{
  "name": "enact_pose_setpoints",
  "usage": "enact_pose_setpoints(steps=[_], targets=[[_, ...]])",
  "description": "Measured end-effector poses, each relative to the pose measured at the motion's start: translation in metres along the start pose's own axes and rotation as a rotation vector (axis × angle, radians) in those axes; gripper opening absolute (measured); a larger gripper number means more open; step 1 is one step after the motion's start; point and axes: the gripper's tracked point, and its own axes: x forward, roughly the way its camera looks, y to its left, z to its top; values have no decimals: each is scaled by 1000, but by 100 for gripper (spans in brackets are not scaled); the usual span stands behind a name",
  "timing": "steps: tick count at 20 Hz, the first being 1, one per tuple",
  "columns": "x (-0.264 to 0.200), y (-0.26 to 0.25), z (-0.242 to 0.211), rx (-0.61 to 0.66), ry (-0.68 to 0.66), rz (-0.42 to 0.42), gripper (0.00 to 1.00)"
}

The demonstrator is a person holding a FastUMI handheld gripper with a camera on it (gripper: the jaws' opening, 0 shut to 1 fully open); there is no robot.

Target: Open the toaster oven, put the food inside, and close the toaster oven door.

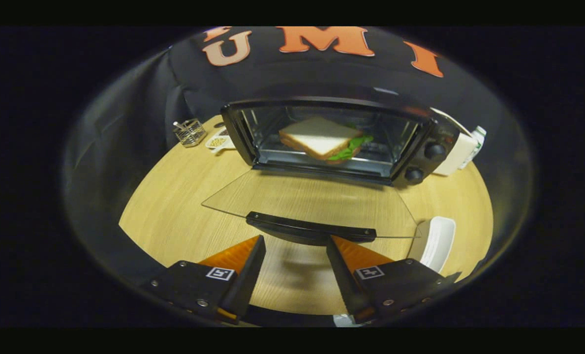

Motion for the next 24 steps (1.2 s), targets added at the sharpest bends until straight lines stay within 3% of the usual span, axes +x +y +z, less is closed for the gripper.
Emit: enact_pose_setpoints(steps=[5, 11, 19, 24], targets=[[-13, -9, 49, -49, -146, -60, 74], [-13, -28, 102, -174, -298, -190, 76], [5, -49, 156, -123, -392, -231, 79], [7, -43, 163, -105, -405, -201, 82]])
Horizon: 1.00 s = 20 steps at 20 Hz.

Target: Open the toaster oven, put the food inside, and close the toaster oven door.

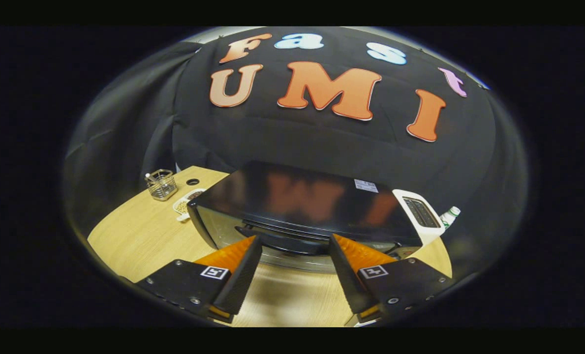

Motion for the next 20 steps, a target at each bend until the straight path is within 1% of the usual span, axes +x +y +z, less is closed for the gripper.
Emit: enact_pose_setpoints(steps=[4, 9, 13, 15, 20], targets=[[-14, -3, 16, 76, -30, 21, 79], [-46, -42, 69, 130, -148, -3, 79], [-81, -81, 113, 146, -268, -38, 81], [-98, -97, 135, 160, -323, -52, 84], [-144, -133, 178, 180, -451, -72, 87]])
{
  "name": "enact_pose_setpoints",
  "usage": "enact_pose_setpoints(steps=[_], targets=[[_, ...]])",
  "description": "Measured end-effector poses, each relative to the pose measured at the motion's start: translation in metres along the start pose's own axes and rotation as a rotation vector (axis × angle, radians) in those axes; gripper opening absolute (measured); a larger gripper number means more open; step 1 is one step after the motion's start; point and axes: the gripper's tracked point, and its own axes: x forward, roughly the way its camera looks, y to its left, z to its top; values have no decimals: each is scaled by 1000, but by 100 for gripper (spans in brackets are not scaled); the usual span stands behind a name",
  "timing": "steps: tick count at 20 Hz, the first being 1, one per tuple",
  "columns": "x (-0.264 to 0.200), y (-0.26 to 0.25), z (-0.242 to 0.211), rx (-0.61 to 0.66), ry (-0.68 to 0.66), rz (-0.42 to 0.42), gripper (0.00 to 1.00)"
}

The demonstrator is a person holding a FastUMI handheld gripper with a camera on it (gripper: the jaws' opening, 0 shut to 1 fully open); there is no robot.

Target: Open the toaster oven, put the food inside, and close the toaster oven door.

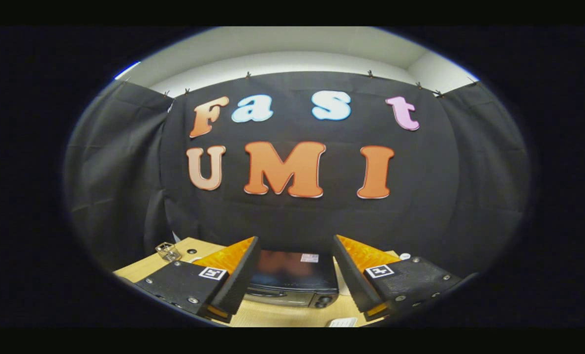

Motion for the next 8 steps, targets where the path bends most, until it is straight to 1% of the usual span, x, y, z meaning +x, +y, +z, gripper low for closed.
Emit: enact_pose_setpoints(steps=[4, 8], targets=[[-17, -16, 38, -12, -66, -23, 87], [-30, -32, 69, -49, -141, -79, 87]])
